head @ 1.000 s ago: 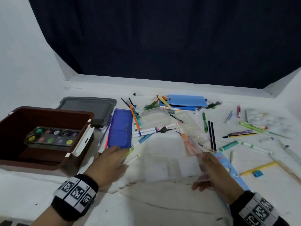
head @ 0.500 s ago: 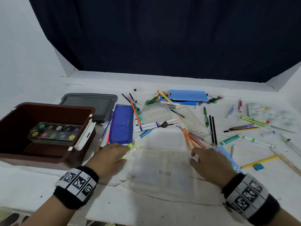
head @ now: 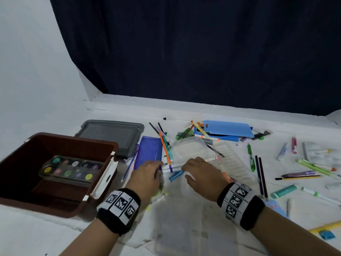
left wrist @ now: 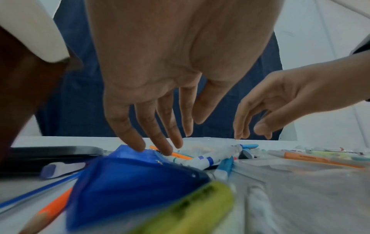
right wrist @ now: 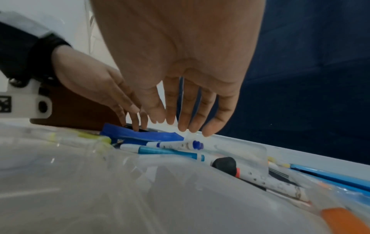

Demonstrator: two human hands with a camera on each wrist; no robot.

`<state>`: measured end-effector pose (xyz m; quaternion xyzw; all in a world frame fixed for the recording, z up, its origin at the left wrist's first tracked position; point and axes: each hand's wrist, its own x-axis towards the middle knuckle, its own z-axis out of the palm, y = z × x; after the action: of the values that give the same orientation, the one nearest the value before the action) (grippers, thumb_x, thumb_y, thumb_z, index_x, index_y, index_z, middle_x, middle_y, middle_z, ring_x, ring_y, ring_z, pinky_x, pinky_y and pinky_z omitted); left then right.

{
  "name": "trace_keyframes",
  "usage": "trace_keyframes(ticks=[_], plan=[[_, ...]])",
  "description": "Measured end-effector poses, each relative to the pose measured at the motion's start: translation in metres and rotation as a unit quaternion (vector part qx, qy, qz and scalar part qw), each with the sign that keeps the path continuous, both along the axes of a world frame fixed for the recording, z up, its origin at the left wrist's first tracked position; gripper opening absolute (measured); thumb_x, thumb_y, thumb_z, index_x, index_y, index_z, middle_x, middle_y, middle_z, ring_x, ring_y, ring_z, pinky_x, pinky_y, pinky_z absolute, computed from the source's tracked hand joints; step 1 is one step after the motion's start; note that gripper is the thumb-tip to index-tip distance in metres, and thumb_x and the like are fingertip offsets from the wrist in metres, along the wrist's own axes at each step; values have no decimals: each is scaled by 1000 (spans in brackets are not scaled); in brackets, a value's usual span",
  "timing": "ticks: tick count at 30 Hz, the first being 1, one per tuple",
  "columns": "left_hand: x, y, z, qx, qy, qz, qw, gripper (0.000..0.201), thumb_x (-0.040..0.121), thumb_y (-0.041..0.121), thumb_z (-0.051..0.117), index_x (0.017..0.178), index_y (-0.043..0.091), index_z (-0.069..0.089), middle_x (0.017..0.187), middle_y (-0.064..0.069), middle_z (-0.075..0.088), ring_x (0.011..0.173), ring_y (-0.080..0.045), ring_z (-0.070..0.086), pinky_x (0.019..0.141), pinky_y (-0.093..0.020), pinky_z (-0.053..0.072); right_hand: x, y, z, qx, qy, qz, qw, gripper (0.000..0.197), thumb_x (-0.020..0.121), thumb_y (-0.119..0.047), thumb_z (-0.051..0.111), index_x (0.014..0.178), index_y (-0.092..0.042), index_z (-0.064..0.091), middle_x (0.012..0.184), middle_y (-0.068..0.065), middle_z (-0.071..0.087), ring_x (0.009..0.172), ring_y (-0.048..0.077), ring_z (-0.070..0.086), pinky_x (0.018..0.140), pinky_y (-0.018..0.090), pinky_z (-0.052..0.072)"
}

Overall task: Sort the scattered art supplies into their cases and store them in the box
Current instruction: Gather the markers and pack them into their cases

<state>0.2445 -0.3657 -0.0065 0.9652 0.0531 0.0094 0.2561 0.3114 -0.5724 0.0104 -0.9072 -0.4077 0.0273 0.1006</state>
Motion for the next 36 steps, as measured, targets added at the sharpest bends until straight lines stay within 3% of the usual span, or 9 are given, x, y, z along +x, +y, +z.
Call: trace_keyframes(ticks=[4, 8, 12, 16, 19, 25, 28, 32, 36], plan=[[32, 1, -3, 1, 39, -26, 999, 38, 94, 9, 48, 128, 21, 60, 122, -10, 59, 114, -30, 57, 95, -42, 48, 15, 16, -8, -80, -43, -15, 996, 25, 94, -21, 54, 118, -17, 60, 117, 5, 57, 111, 28, 51, 85, 44, 48], [51, 3, -11, 26, 77, -26, 996, 29, 96, 16, 49, 117, 29, 65, 119, -2, 62, 113, -26, 58, 95, -42, 48, 22, 20, -15, -123, -75, -35, 989, 25, 68, -20, 82, 87, -23, 67, 80, 0, 63, 78, 28, 61, 60, 40, 48], [57, 2, -16, 28, 75, -27, 996, 22, 97, 23, 55, 114, 30, 67, 118, 2, 65, 112, -23, 59, 95, -39, 50, 24, 10, -13, -107, -67, -37, 991, 35, 61, -13, 84, 90, -24, 68, 78, -2, 63, 77, 26, 61, 59, 40, 48], [61, 2, -15, 51, 78, -39, 995, 20, 91, 24, 61, 109, 32, 66, 118, 7, 65, 111, -19, 61, 94, -38, 51, 22, -8, -5, -72, 28, -86, 993, 40, 88, -5, 52, 126, -15, 53, 115, 7, 56, 109, 29, 54, 80, 35, 41], [63, -2, -10, 78, 86, -41, 992, 18, 86, 25, 64, 103, 32, 64, 115, 9, 64, 109, -19, 60, 95, -38, 49, 13, -20, 5, -15, 70, -141, 987, 30, 86, -6, 49, 114, -15, 55, 104, 6, 58, 99, 27, 57, 72, 30, 33], [66, -6, -9, 96, 104, -54, 988, 10, 87, 28, 66, 96, 28, 60, 108, 5, 66, 102, -22, 61, 90, -36, 50, -14, -42, 18, 143, 161, -224, 951, 20, 81, -17, 61, 74, -26, 44, 66, 1, 59, 61, 19, 55, 63, 40, 50], [62, -6, -2, 87, 89, -45, 991, 11, 89, 26, 60, 100, 27, 62, 108, 2, 67, 100, -23, 62, 86, -35, 51, -26, -56, 23, 187, 183, -245, 933, 23, 79, -19, 68, 92, -27, 50, 65, 4, 65, 58, 15, 61, 61, 38, 55], [47, -14, 22, 45, 1, -47, 998, 7, 92, 22, 61, 97, 22, 65, 98, 0, 66, 92, -23, 62, 80, -37, 52, -41, -82, 28, 242, 249, -249, 904, 72, 80, -10, 69, 132, -41, 32, 68, 8, 68, 55, 16, 67, 57, 33, 58], [13, -36, 56, -39, -138, -70, 987, 9, 86, 18, 71, 90, 27, 70, 82, 9, 59, 76, -9, 56, 72, -21, 45, -56, -109, 30, 261, 294, -250, 885, 92, 77, -2, 69, 140, -49, 19, 67, 8, 71, 54, 23, 69, 57, 36, 60]])
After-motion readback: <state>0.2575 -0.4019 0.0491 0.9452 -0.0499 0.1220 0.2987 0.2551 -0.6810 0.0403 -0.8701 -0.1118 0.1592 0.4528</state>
